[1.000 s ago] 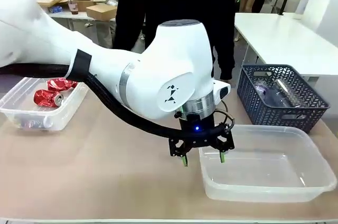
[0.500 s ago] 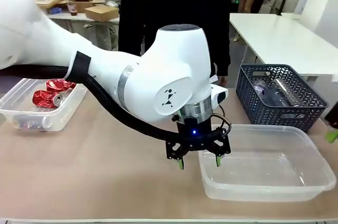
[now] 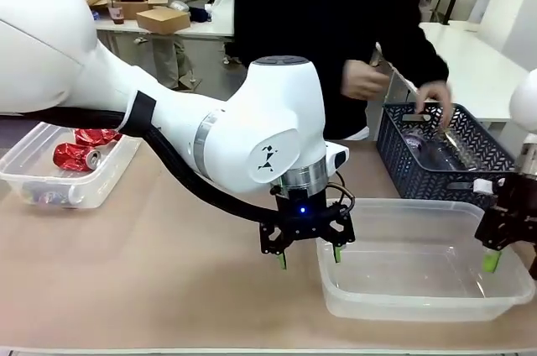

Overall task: Sort the waste into each basket.
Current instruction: Pick up the Organizing box on the right side of the table and lift it.

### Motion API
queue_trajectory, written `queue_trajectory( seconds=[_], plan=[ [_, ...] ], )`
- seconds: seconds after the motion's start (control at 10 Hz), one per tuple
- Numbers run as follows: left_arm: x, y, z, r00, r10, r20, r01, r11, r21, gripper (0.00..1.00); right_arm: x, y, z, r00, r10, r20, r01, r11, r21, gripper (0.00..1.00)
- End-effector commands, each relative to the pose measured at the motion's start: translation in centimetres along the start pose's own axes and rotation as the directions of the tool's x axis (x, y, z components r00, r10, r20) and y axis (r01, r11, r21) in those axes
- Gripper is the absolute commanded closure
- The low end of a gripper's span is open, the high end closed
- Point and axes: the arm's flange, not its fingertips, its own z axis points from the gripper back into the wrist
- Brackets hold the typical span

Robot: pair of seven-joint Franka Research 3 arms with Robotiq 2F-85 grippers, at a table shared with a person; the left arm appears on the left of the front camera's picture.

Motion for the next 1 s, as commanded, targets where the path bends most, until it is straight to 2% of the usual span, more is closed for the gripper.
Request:
queue_trajectory(
  seconds=[0.0,0.3,0.4,0.5,0.6,0.7,0.8,0.9],
  plan=[
    [0.8,-0.4,-0.6,0.999,0.045,-0.002,-0.045,0.999,-0.014,0.0,-2.3,0.4,-1.3,1.0,0.012,0.011,-0.013,0.999,0.033,0.0],
    [1.9,-0.1,-1.0,0.999,0.045,-0.017,-0.045,0.999,-0.013,0.0,-1.8,0.7,-0.8,0.999,0.02,0.031,-0.022,0.998,0.054,0.0],
    [2.1,-0.1,-1.1,0.999,0.036,-0.034,-0.037,0.999,-0.017,0.6,-1.8,0.8,-0.6,0.995,0.011,0.097,-0.015,0.999,0.044,0.0],
    [2.1,-0.2,-1.3,0.998,0.024,-0.055,-0.025,1.0,-0.015,0.6,-1.7,0.9,-0.6,0.991,0.005,0.131,-0.007,1.0,0.015,0.58],
    [2.1,-0.2,-1.4,0.999,0.023,-0.049,-0.024,1.0,-0.016,1.0,-1.6,1.0,-0.7,0.992,0.011,0.126,-0.012,1.0,0.013,0.59],
    [2.0,-0.1,-1.4,0.999,0.02,-0.048,-0.021,1.0,-0.017,0.65,-1.5,1.0,-0.7,0.991,0.011,0.131,-0.012,1.0,0.012,1.0],
    [2.0,-0.1,-1.3,0.999,0.021,-0.043,-0.022,1.0,-0.019,1.0,-1.4,1.0,-0.7,0.989,0.001,0.145,-0.001,1.0,0.0,1.0],
    [1.9,-0.1,-1.3,0.999,0.018,-0.037,-0.019,1.0,-0.017,1.0,-1.4,1.1,-0.7,0.986,-0.006,0.167,0.009,1.0,-0.014,1.0]
  ],
)
